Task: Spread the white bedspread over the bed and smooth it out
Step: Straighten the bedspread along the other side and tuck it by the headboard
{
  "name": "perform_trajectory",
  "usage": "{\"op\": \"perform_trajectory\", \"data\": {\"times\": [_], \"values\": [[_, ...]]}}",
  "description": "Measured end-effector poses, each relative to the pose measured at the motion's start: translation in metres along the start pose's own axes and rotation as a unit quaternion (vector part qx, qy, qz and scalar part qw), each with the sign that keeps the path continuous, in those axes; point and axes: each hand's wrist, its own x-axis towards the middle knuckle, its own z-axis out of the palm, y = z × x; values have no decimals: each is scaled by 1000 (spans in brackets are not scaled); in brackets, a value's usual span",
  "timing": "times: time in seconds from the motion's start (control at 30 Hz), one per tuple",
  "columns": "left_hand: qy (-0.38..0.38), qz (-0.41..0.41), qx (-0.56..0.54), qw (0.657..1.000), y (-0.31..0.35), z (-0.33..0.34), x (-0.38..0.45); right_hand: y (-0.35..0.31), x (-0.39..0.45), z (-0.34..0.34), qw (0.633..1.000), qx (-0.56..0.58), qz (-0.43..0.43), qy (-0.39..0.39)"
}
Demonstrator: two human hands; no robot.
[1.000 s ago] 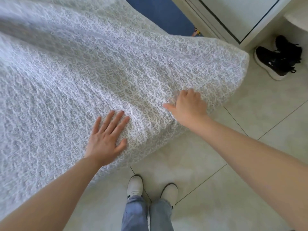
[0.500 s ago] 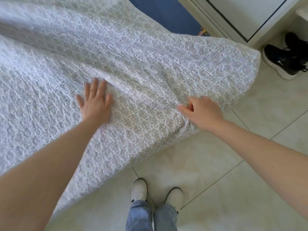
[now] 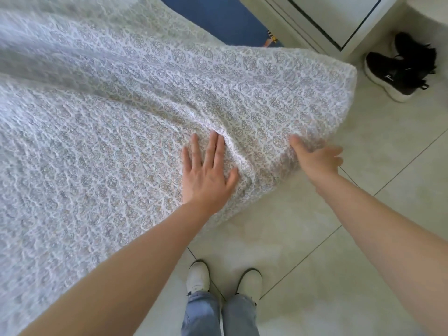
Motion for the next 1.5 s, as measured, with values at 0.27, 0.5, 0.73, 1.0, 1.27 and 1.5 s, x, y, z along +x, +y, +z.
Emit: {"op": "perform_trajectory", "data": {"times": [0.27, 0.5, 0.73, 1.0, 1.27, 1.5], "values": [[14, 12, -10, 1000, -2, -1, -1, -4, 26, -44, 973, -89, -209, 33], [9, 27, 20, 999, -3, -3, -1, -6, 44, -31, 992, -53, -93, -73], [-2, 8, -14, 1000, 13, -7, 0, -67, 90, -95, 981, -28, -179, 65], [216, -139, -454, 853, 50, -94, 91, -97, 86, -83, 912, -246, -306, -118], [137, -101, -310, 935, 36, -138, 158, -19, 4, -50, 690, -330, -632, -127], [-66, -347, -339, 872, 32, -125, 190, -11, 1, -48, 637, -375, -652, -172]]}}
